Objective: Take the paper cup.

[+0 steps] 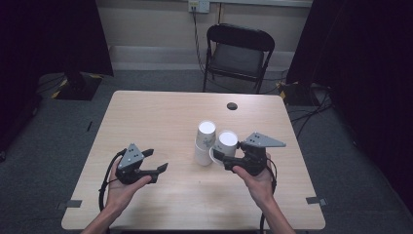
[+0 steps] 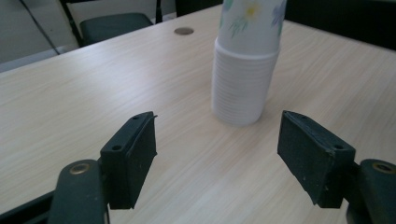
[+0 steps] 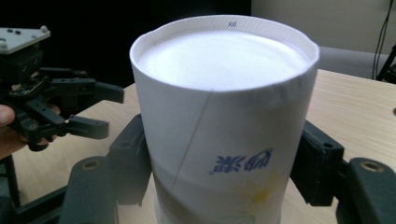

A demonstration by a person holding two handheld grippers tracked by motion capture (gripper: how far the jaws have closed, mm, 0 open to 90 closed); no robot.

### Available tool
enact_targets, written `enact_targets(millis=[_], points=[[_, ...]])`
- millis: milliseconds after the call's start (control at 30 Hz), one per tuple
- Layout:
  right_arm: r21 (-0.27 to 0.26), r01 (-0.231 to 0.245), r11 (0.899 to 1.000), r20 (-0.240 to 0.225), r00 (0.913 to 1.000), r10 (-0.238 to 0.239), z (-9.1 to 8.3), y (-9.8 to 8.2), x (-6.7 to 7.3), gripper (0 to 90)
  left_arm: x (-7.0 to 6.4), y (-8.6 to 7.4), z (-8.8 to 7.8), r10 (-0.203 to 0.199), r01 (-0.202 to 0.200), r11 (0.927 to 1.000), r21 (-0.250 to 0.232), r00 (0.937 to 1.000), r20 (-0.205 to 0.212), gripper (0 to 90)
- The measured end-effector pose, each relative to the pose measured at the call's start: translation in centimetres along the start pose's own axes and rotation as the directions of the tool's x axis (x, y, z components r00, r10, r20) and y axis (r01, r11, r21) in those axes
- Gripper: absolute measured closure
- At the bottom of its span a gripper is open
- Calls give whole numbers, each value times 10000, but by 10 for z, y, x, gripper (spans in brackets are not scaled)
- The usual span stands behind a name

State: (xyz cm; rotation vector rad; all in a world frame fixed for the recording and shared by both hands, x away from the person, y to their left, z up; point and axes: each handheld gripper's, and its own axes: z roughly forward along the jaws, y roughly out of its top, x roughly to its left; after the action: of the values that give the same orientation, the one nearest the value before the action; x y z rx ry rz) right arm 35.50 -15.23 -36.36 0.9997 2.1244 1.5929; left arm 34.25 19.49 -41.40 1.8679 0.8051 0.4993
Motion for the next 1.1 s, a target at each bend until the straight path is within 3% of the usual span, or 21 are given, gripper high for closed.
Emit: enact_targets(millis=[133, 267, 333, 400, 500, 700, 767, 867, 967, 1100], points=[[-67, -198, 9998, -297, 9994, 196, 3, -6, 8, 325, -12, 6, 7, 293, -274, 9984, -486, 9988, 380, 279], [-62, -608, 9981, -852, 9945, 601, 10, -12, 13, 326, -21, 3, 10, 449, -390, 9967, -709, 9955, 835, 283], [193, -729, 9972, -1063, 9915, 745, 14, -14, 15, 326, -24, 0, 9, 483, -392, 9946, -964, 9944, 940, 298], [309, -874, 9957, -1233, 9882, 906, 19, -17, 17, 326, -26, -4, 6, 470, -307, 9929, -1148, 9887, 1421, 380], [514, -963, 9940, -1459, 9839, 1029, 26, -20, 21, 326, -29, -6, 2, 786, -605, 9896, -1306, 9873, 1383, 380], [715, -1163, 9906, -1968, 9720, 1283, 39, -16, 33, 326, -34, -10, 3, 803, -602, 9898, -1289, 9845, 1561, 380], [811, -1132, 9903, -2155, 9680, 1283, 44, -13, 39, 326, -37, -10, 3, 1090, -864, 9868, -1371, 9798, 1674, 389], [947, -1261, 9875, -2176, 9653, 1442, 47, -12, 41, 326, -40, -9, 4, 1223, -935, 9827, -1598, 9758, 1811, 404], [1069, -1459, 9835, -2505, 9533, 1687, 49, -12, 44, 326, -44, -9, 6, 1381, -1097, 9806, -1625, 9748, 1753, 416], [1227, -1555, 9802, -2851, 9405, 1849, 52, -12, 50, 327, -49, -11, 9, 1802, -1534, 9749, -1613, 9693, 1672, 498]])
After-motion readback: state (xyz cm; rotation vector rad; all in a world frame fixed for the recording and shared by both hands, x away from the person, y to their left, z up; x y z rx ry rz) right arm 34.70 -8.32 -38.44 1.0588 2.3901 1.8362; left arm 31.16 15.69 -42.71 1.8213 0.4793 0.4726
